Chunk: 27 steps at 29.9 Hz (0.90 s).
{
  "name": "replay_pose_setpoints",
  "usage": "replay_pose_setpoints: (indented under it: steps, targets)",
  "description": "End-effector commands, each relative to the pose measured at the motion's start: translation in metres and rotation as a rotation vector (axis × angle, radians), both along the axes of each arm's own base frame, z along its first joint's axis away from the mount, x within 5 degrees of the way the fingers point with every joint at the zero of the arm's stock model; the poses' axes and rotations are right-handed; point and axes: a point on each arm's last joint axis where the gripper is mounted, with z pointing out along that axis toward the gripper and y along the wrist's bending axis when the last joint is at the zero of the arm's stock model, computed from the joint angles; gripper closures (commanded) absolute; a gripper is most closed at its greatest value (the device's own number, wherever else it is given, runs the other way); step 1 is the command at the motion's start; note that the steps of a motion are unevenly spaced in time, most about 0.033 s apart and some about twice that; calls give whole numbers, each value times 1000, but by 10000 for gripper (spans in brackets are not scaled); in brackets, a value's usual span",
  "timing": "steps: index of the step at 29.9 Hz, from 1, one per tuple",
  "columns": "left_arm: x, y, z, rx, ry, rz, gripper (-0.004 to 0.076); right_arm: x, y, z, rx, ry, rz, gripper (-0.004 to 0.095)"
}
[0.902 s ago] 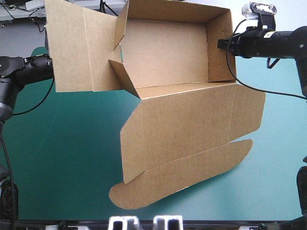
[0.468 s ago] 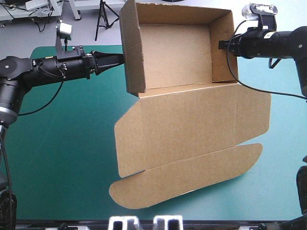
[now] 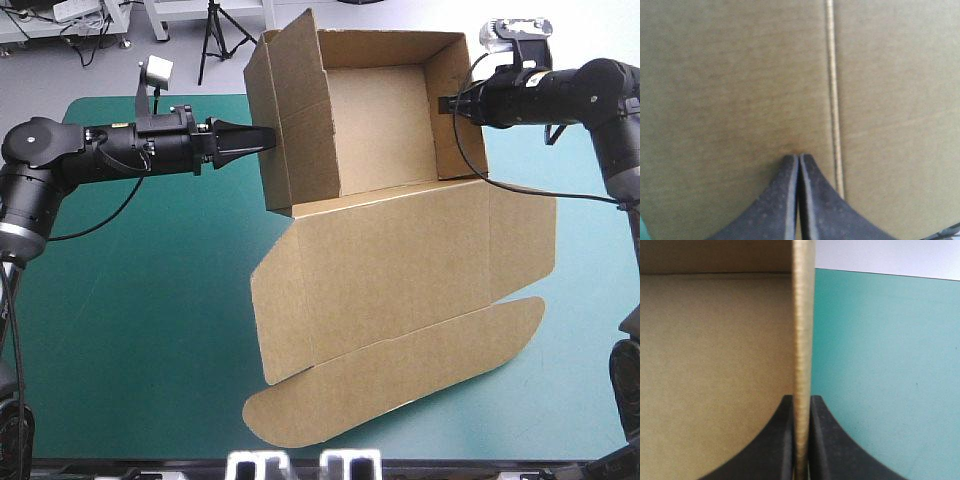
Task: Fold the box
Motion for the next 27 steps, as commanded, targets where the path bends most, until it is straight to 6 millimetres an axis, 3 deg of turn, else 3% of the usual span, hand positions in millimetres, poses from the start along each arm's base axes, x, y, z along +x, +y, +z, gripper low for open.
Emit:
replay_pose_setpoints:
  steps: [1, 5, 10, 13, 19, 27]
  targets:
    - [-17, -3, 19, -24, -58, -44, 731, -13, 10, 28, 73, -109, -12, 923]
    - [-15, -2, 14, 26, -54, -38, 667, -12, 12, 28, 69, -118, -19, 923]
    - [-13, -2, 11, 39, -43, -35, 428, -12, 12, 28, 69, -117, -21, 923]
    - [-13, -2, 11, 36, -31, -33, 339, -12, 12, 28, 66, -118, -22, 923]
    - [-14, -1, 7, 82, -26, -47, 335, -11, 9, 26, 46, -115, -48, 923]
    - [-9, 2, -1, 146, 52, 32, 335, -14, 26, 23, -57, -125, -49, 909]
